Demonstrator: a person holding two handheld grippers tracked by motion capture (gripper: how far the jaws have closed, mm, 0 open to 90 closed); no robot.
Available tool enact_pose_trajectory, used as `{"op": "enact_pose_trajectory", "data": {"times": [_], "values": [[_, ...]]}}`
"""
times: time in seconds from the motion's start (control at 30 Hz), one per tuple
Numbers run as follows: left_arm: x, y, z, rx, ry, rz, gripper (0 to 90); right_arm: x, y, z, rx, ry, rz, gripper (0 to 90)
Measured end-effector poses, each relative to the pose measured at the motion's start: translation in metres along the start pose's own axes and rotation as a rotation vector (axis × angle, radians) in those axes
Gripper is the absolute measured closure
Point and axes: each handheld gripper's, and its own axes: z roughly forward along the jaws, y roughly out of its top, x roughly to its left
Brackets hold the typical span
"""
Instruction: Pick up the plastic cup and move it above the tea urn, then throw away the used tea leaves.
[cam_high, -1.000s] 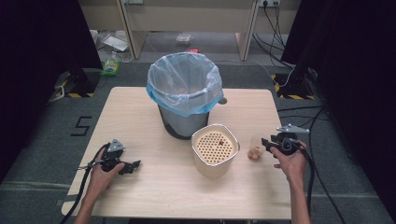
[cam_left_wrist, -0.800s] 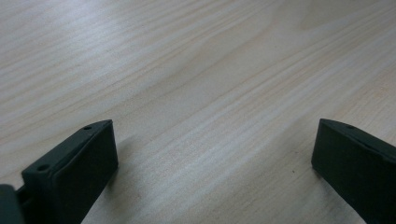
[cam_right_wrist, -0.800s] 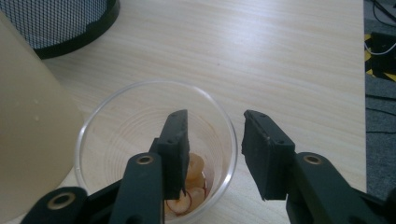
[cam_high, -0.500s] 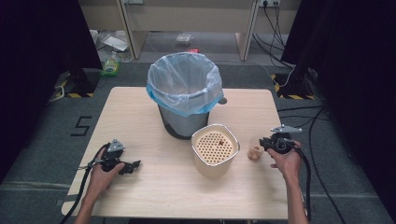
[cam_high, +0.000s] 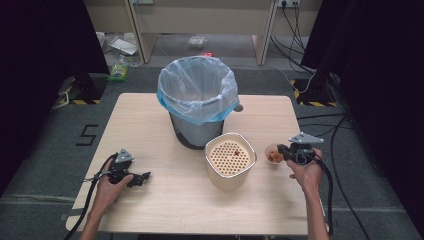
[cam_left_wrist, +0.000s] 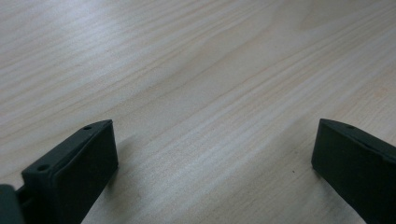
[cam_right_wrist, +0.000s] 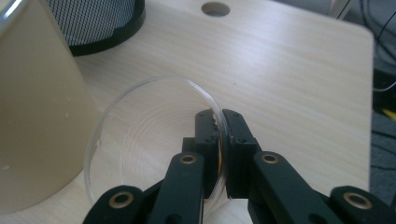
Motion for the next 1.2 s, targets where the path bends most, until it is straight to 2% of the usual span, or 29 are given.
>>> {"op": "enact_pose_trajectory", "data": {"times": [0.03, 0.1, 0.13, 0.17, 0.2, 0.27, 0.3, 0.4, 0.57, 0.77, 1.1, 1.2], "values": [[0.0, 0.0, 0.0, 0.0, 0.0, 0.0, 0.0, 0.001, 0.003, -0.004, -0.034, -0.001, -0.007, 86.2], [0.0, 0.0, 0.0, 0.0, 0.0, 0.0, 0.0, 0.002, 0.005, -0.006, -0.041, -0.002, -0.007, 86.2], [0.0, 0.0, 0.0, 0.0, 0.0, 0.0, 0.0, 0.003, 0.009, -0.012, -0.075, -0.018, -0.025, 86.2], [0.0, 0.0, 0.0, 0.0, 0.0, 0.0, 0.0, 0.003, 0.009, -0.012, -0.075, -0.018, -0.025, 86.2], [0.0, 0.0, 0.0, 0.0, 0.0, 0.0, 0.0, 0.004, 0.012, -0.017, -0.107, -0.028, -0.033, 86.3], [0.0, 0.0, 0.0, 0.0, 0.0, 0.0, 0.0, 0.005, 0.014, -0.019, -0.119, -0.031, -0.039, 86.3], [0.0, 0.0, 0.0, 0.0, 0.0, 0.0, 0.0, 0.007, 0.018, -0.023, -0.149, -0.043, -0.062, 86.3], [0.0, 0.0, 0.0, 0.0, 0.0, 0.0, 0.0, 0.012, 0.023, -0.029, -0.182, -0.05, -0.091, 86.2], [0.0, 0.0, 0.0, 0.0, 0.0, 0.0, 0.0, 0.016, 0.029, -0.035, -0.215, -0.062, -0.118, 86.3], [0.0, 0.0, 0.0, 0.0, 0.0, 0.0, 0.0, 0.028, 0.038, -0.044, -0.259, -0.099, -0.179, 86.3], [0.0, 0.0, 0.0, 0.0, 0.0, 0.0, 0.0, 0.039, 0.048, -0.048, -0.31, -0.114, -0.231, 86.3], [0.0, 0.0, 0.0, 0.0, 0.0, -0.001, 0.0, 0.045, 0.054, -0.047, -0.331, -0.119, -0.266, 86.3]]}}
